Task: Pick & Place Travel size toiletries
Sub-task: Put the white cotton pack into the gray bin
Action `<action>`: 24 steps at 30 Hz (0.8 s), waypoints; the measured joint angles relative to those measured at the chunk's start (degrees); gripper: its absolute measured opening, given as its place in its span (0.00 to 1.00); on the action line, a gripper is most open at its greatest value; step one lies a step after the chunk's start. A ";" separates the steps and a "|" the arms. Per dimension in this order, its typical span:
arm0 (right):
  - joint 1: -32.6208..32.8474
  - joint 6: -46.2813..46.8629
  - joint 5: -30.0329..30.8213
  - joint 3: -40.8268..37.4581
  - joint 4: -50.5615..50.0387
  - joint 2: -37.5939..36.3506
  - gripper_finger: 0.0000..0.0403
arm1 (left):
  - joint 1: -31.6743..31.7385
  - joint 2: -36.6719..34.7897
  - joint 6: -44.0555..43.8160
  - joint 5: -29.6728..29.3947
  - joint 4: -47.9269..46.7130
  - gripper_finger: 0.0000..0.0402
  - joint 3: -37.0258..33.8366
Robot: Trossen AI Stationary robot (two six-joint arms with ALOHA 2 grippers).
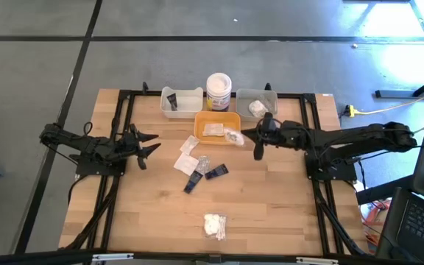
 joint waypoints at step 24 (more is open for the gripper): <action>-14.74 0.26 5.88 14.02 -22.35 -0.23 0.02 | 0.01 0.00 0.00 0.00 -0.09 0.42 0.00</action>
